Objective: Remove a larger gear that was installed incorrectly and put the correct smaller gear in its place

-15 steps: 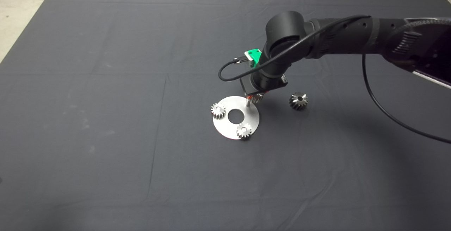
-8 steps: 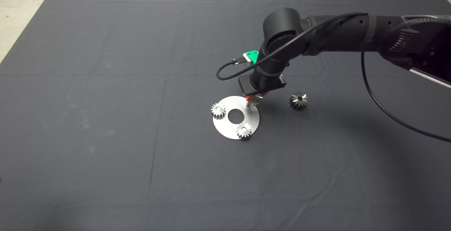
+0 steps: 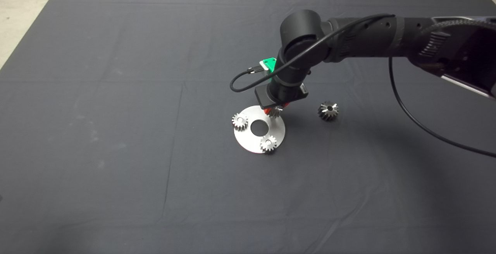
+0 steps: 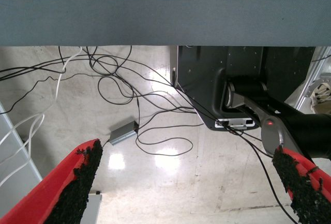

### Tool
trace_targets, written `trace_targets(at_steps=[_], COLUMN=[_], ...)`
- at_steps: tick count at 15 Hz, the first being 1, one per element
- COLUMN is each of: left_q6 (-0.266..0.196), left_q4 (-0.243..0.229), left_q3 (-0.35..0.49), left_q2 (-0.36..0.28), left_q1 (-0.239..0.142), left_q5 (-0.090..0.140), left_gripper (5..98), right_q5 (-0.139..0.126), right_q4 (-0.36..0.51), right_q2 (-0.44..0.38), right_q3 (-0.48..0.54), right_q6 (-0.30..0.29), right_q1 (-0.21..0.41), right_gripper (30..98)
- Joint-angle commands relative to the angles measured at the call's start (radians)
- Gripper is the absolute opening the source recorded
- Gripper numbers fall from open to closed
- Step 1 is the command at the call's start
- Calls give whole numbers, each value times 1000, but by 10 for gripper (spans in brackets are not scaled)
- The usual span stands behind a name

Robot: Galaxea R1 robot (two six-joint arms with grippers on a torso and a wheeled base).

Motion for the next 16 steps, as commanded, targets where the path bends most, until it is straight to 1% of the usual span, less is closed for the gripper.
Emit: trace_targets(at_steps=[1,9,16], left_q6=[5,7,7], left_q4=[0,1,6], left_q3=[11,10,11], left_q2=[-6,-6,-5], left_q1=[1,1,1], left_q5=[6,7,6], left_gripper=[843,843,843], right_q5=[-106,-106,-106], right_q4=[23,23,20], right_q2=[13,4,-54], right_q3=[-2,-2,6], right_q6=[-3,-1,-4], right_q1=[30,32,32], right_gripper=[356,354,353])
